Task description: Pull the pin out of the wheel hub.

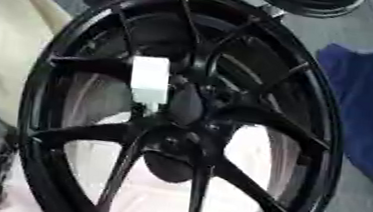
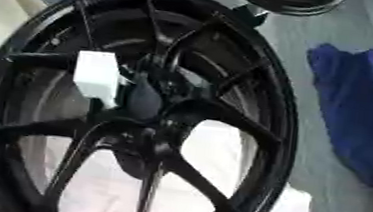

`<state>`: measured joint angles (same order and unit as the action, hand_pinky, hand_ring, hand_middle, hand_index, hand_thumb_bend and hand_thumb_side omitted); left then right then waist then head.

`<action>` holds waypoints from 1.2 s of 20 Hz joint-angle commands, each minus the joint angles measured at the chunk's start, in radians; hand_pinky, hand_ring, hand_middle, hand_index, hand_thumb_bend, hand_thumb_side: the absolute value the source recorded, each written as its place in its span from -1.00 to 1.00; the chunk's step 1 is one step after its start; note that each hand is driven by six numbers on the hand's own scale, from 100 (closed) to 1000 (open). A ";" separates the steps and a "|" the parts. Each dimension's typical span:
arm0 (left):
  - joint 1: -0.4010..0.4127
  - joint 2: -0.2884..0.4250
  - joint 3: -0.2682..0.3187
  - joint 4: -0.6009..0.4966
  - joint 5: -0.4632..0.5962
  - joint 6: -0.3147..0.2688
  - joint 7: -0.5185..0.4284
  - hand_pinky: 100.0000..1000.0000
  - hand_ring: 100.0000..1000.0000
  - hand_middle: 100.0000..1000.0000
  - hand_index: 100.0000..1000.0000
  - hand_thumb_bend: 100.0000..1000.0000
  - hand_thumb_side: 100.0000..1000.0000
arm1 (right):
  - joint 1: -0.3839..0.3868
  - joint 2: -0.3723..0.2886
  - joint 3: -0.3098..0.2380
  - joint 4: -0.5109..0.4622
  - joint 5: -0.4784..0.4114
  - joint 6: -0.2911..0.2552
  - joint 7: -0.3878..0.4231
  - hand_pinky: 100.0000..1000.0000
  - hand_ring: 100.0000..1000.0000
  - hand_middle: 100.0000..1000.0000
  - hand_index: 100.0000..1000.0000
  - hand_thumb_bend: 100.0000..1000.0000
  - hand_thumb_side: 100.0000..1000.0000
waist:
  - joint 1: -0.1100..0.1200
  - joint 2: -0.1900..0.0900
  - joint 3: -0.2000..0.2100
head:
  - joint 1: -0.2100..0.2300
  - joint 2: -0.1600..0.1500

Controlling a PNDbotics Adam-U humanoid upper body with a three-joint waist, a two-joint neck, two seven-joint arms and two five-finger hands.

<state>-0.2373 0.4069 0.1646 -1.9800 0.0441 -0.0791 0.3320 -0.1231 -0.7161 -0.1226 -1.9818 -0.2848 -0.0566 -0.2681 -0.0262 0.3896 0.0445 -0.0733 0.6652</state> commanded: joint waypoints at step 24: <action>-0.234 0.550 -0.166 -0.020 -0.345 -0.173 -0.710 0.73 0.35 0.26 0.58 -0.69 0.20 | 0.017 -0.042 -0.001 -0.018 0.004 0.009 0.004 0.50 0.06 -0.08 0.14 -1.00 -0.17 | 0.028 -0.055 -0.011 | -0.006 -0.011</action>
<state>-0.4588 0.8898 0.0035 -1.9851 -0.2991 -0.2429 -0.3092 -0.1043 -0.7198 -0.1166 -1.9818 -0.2848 -0.0489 -0.2650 0.0025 0.3604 0.0344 -0.0795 0.6648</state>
